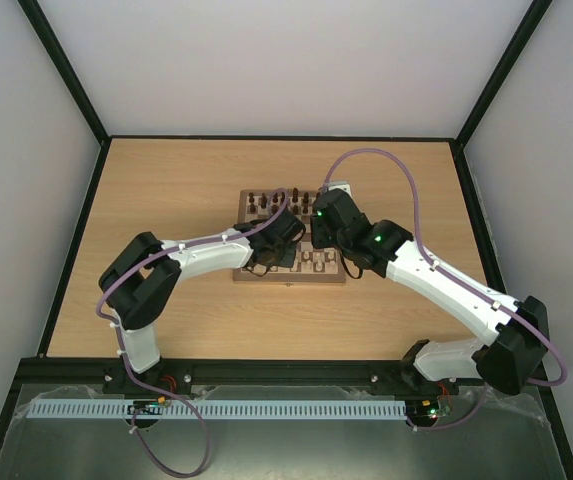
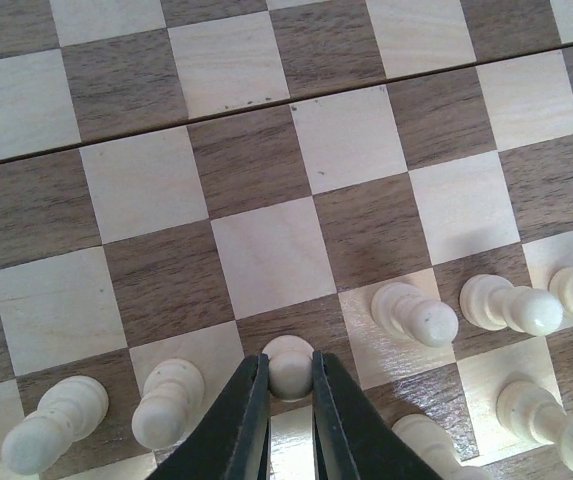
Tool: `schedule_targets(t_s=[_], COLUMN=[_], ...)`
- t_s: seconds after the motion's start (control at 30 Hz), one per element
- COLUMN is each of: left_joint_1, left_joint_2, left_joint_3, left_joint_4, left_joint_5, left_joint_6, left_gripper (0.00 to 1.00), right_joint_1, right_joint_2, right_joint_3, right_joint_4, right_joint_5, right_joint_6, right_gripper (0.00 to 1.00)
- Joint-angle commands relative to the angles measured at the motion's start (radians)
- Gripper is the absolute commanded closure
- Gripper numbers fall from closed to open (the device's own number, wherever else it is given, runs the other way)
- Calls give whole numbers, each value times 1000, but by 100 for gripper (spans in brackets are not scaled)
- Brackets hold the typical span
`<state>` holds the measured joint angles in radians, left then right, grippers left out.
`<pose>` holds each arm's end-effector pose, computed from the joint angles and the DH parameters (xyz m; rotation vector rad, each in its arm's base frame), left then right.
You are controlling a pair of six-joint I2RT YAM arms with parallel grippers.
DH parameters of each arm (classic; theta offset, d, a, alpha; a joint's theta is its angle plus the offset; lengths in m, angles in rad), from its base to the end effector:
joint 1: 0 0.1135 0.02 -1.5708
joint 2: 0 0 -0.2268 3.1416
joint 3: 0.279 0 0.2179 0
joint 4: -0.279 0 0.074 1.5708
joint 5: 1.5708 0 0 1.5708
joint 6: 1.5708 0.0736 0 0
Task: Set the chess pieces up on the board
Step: Place the chess piece on the chessboard.
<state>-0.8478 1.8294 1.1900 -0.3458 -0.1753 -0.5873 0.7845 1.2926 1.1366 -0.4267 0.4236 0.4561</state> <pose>0.2497 -0.2636 0.1338 0.2661 2.5551 -0.3390 0.2279 0.1847 0.2807 -0.1031 2.1070 0.2894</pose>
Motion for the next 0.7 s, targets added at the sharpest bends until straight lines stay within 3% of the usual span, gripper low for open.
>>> schedule_targets(t_s=[0.0,0.3,0.67], left_joint_1=[-2,-2,-3], left_joint_2=[11,-6,-53], left_joint_3=[3,4,4], left_joint_4=[1,-14,-22], left_joint_5=[0,-6,-25], left_joint_6=[-8,-15,-20], left_gripper=[88,73,71], right_joint_1=[-6,-5,-5], right_joint_2=[9,11,22], right_joint_3=[0,-1,3], right_joint_4=[-4,-3,-4], right_joint_5=[1,-3,-8], right_joint_6=[-2,-2,-3], right_gripper=[48,48,48])
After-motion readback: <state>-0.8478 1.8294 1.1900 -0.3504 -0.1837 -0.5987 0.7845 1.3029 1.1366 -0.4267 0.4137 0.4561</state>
